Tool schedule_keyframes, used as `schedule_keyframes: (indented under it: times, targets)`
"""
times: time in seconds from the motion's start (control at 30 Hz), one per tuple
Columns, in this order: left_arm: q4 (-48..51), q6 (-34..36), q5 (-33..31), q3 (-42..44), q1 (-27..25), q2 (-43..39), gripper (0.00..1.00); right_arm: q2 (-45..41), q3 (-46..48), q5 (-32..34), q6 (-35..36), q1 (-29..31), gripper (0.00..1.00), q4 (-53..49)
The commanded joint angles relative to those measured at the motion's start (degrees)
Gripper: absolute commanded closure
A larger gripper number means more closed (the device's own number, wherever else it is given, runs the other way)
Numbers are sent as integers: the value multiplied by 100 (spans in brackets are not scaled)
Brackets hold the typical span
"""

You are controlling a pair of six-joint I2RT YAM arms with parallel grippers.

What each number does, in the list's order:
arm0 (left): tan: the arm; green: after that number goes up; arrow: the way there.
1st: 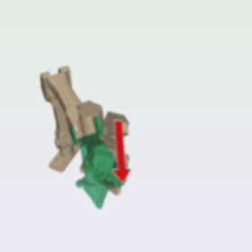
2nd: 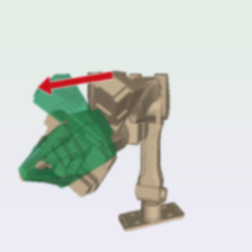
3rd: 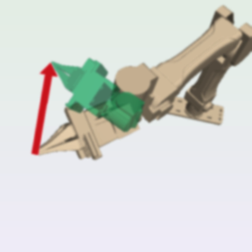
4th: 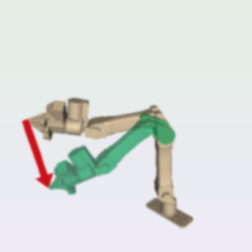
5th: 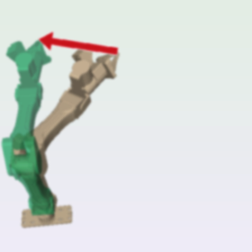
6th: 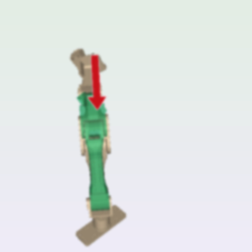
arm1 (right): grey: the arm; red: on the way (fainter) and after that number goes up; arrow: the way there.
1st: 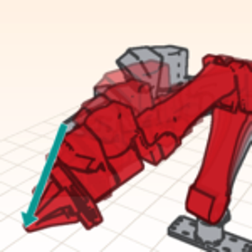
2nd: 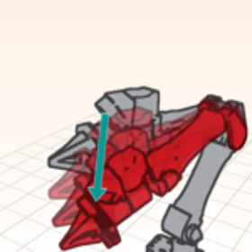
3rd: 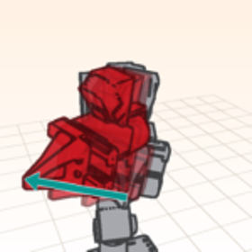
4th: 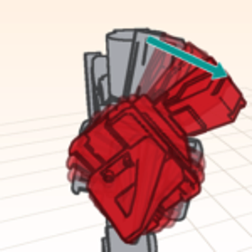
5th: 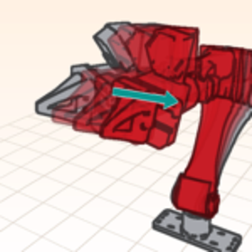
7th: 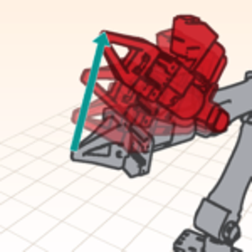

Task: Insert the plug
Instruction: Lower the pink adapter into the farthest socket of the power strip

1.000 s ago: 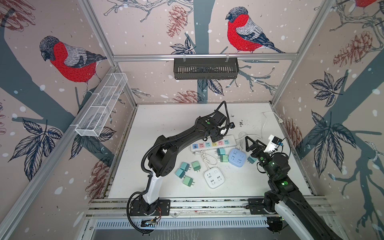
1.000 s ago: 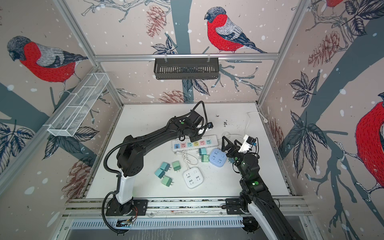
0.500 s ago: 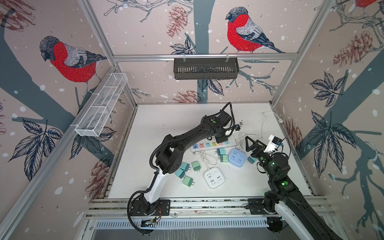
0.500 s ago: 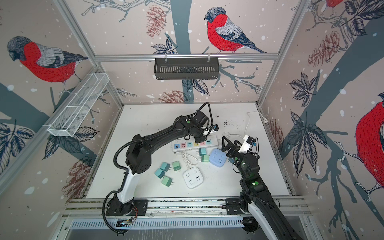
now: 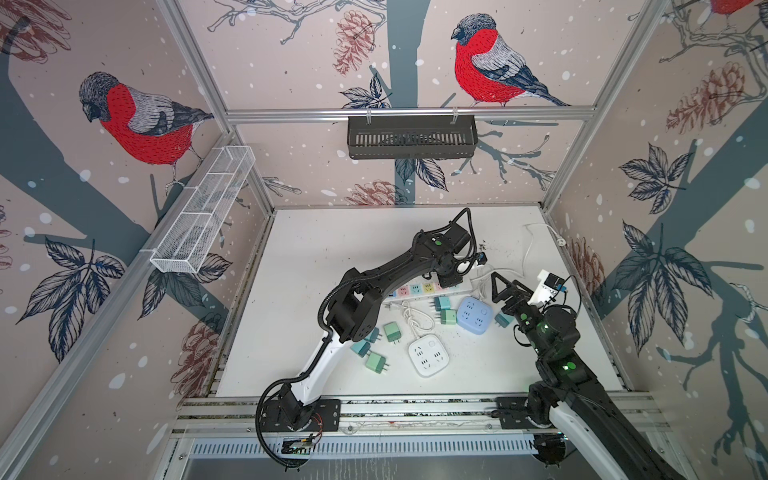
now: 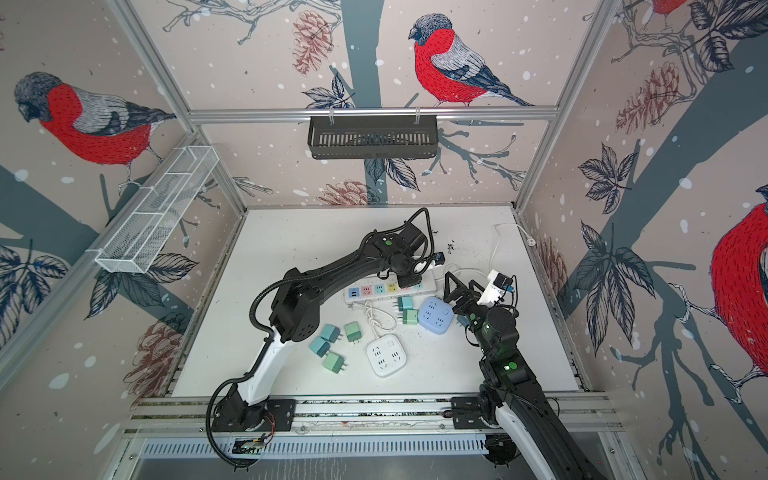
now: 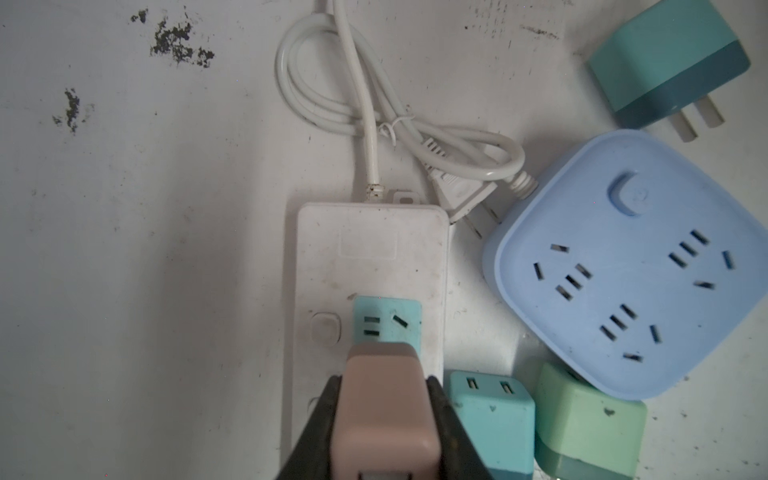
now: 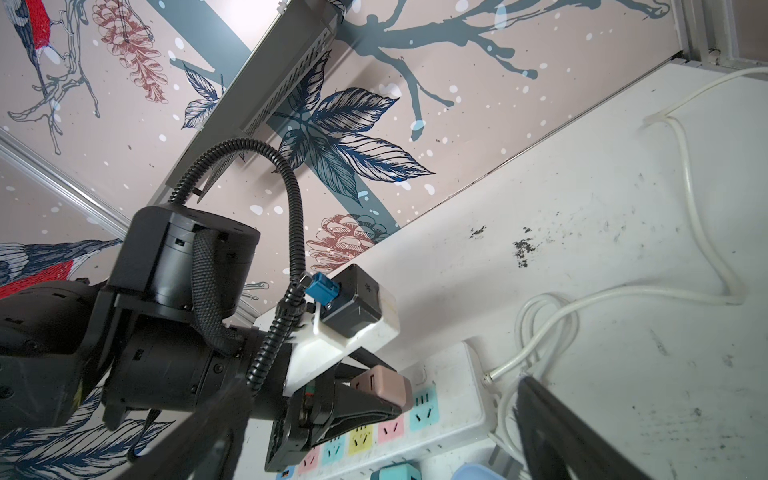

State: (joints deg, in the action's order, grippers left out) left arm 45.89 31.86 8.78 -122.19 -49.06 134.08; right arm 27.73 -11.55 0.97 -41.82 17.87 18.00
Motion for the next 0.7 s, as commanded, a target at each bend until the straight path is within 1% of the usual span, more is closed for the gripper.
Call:
schedule_keyframes:
  times: [0.0,0.27,0.67]
  targets:
    - [134,106,117,-93,-9,100,100,4,13,43,-10,6,0,83]
    - [307,130,30,-416,-4,406,100,19,13,44,-10,-2,0,96]
    - [348,194,55,-440,-2,525,100,13,4,35,-23,3,0,74]
